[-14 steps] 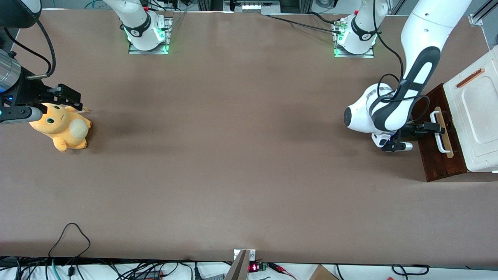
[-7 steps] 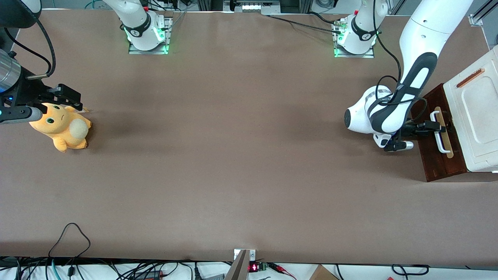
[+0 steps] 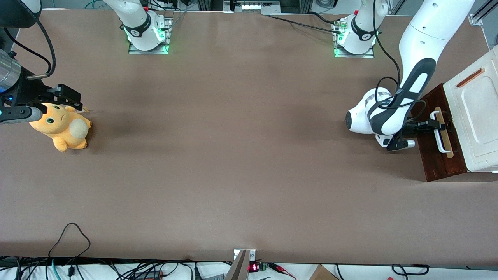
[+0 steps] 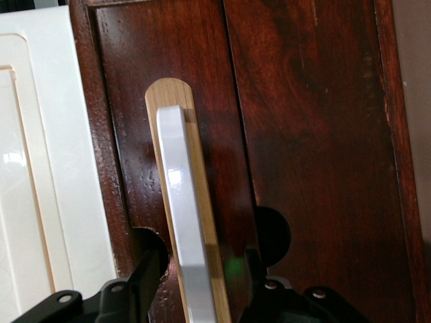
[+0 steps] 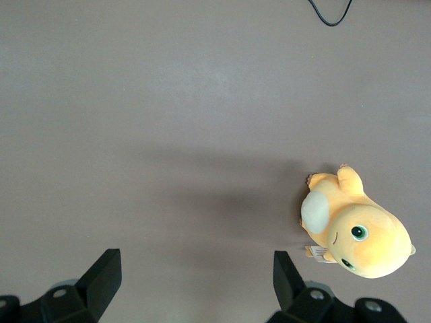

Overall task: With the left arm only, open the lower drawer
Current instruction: 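Close the left gripper around the white bar handle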

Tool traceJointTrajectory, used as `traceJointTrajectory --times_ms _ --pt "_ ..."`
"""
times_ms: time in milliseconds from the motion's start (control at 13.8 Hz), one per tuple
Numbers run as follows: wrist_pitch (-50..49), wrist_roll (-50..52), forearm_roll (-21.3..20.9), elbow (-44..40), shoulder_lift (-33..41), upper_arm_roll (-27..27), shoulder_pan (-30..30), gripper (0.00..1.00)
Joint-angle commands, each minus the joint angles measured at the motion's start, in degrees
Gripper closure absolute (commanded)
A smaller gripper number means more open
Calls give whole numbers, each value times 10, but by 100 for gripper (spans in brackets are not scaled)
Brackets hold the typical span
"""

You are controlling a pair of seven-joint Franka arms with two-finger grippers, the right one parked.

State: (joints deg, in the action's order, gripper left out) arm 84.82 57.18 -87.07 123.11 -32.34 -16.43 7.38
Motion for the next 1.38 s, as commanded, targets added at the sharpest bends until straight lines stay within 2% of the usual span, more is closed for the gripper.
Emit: traceJointTrajectory --times_ms 0,217,580,797,942,1159,1304 --pt "-9 8 -23 2 -1 0 0 47" --pt "-9 7 -24 2 -2 3 2 51" --pt "-9 7 -24 1 -2 5 4 51" --pt "-9 8 -24 1 -2 5 4 65" --pt "-9 8 -24 0 -3 5 4 70" --pt "-8 8 -25 -1 -3 5 4 87" --pt "-7 7 -28 -2 -3 4 4 92"
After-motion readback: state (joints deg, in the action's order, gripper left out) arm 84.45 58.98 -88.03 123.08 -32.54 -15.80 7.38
